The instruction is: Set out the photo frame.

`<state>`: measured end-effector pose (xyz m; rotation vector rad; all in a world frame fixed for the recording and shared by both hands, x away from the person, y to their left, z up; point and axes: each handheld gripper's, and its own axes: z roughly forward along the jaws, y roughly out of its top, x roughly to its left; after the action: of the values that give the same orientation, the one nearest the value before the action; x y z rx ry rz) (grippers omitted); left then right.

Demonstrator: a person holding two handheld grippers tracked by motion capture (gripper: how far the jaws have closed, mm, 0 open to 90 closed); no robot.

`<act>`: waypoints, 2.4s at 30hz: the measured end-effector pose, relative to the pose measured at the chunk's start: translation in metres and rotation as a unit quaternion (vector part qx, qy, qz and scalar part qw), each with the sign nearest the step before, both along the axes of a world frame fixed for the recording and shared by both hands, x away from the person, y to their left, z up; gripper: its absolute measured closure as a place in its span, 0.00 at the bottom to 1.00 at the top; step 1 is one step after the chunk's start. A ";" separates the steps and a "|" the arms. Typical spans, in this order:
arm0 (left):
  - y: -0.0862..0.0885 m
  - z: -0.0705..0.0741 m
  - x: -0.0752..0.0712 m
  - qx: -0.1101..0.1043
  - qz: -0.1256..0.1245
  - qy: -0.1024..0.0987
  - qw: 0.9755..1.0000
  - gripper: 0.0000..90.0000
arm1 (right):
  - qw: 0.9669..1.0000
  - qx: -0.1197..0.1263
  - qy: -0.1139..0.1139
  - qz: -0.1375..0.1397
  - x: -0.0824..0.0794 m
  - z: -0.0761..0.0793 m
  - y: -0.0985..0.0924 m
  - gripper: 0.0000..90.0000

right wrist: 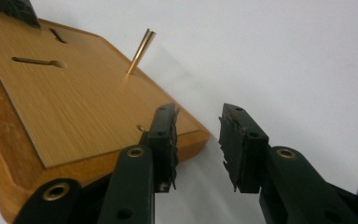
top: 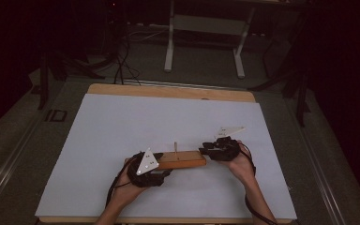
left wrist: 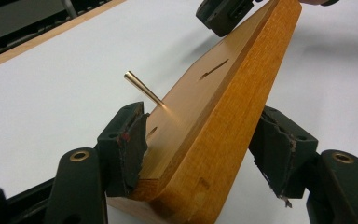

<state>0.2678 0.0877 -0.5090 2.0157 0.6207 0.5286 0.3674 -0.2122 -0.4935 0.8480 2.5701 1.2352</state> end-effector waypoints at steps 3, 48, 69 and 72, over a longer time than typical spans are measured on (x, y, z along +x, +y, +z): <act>0.001 0.001 0.001 -0.003 0.003 0.001 1.000 0.42 | 1.000 -0.003 0.001 -0.006 -0.002 -0.005 -0.005 0.73; 0.009 0.005 0.009 -0.041 0.005 0.014 0.999 0.43 | 0.997 0.004 -0.045 0.056 -0.016 -0.014 0.010 0.48; 0.027 -0.006 0.025 -0.013 0.048 0.054 0.997 0.47 | 0.998 0.016 -0.040 0.052 -0.011 -0.013 0.011 0.49; 0.027 -0.006 0.025 -0.014 0.049 0.050 0.997 0.49 | 0.998 0.016 -0.041 0.054 -0.010 -0.012 0.012 0.48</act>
<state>0.2926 0.1146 -0.5150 2.0010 0.7870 0.4765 0.3577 -0.2001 -0.5056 0.6559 2.5671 1.3141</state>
